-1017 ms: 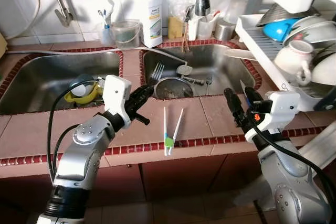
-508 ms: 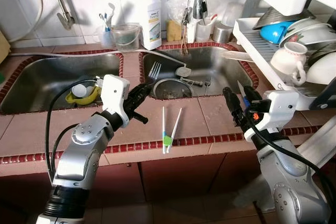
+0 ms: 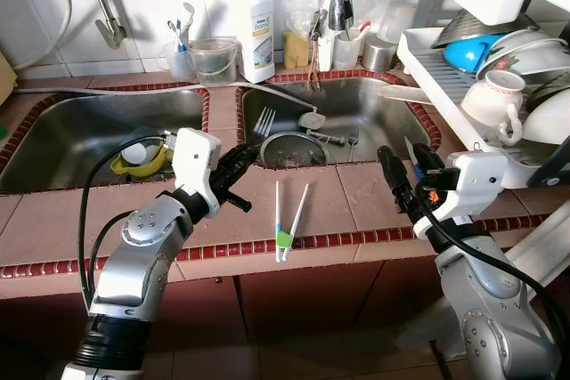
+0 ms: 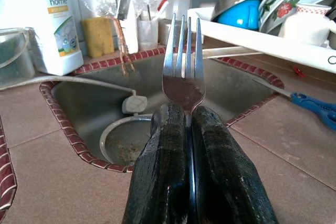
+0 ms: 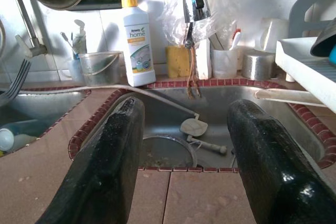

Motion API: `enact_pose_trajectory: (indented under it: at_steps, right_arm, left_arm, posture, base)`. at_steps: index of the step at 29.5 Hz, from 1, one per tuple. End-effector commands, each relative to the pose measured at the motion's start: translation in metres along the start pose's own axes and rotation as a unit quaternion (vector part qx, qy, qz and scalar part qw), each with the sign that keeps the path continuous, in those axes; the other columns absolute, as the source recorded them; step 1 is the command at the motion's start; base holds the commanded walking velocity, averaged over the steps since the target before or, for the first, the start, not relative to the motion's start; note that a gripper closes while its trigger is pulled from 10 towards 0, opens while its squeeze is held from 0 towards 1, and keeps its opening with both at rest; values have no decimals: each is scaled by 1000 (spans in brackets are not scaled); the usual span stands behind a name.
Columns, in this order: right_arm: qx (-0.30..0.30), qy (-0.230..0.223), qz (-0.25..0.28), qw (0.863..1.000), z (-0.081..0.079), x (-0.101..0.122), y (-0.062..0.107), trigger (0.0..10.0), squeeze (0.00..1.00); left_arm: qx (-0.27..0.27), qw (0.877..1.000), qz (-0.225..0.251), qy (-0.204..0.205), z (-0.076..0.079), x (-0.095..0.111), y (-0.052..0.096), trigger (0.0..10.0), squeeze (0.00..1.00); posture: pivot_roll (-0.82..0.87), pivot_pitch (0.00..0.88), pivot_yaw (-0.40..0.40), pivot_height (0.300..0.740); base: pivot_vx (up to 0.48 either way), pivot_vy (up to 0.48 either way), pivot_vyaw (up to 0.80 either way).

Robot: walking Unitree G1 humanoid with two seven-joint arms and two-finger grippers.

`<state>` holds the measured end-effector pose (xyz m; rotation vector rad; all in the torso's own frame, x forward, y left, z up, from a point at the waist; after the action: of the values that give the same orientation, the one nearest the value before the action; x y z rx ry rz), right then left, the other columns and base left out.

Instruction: Kitchen organization

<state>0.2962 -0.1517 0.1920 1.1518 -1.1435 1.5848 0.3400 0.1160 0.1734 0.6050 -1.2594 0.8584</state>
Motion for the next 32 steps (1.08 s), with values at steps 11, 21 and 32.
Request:
enact_pose_trajectory:
  at_steps: [11, 21, 32]
  right_arm:
    - [-1, -4, 4, 1000, -1, 2, 0, 10000, 0]
    - [-2, -6, 4, 1000, -1, 1, 1, 10000, 0]
    - [-3, -6, 2, 1000, -1, 1, 3, 10000, 0]
  left_arm:
    - [-4, 1000, -13, -4, -2, -2, 1, 10000, 0]
    - [-7, 1000, -15, -5, -1, -2, 2, 10000, 0]
    - [-8, 1000, -19, -13, 0, -3, 1, 10000, 0]
  posture:
    - [-96, 59, 51, 740]
    - [-97, 65, 57, 740]
    - [-98, 69, 60, 740]
  base:
    - [0, 429, 0]
    - [0, 438, 0]
    - [0, 191, 0]
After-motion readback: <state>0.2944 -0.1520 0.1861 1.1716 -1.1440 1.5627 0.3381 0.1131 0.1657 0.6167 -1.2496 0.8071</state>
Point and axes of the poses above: a point about 5 cm out from each wrist's last joint towards the gripper, its own y axis pointing back from the gripper into the wrist, its own x axis along the axis of the wrist's last joint, z = x × y, the point moved 3 cm from there along -y, pointing out of the wrist towards the gripper, and after that the axes turned 14 degrees about y, right-handed, at the moved point
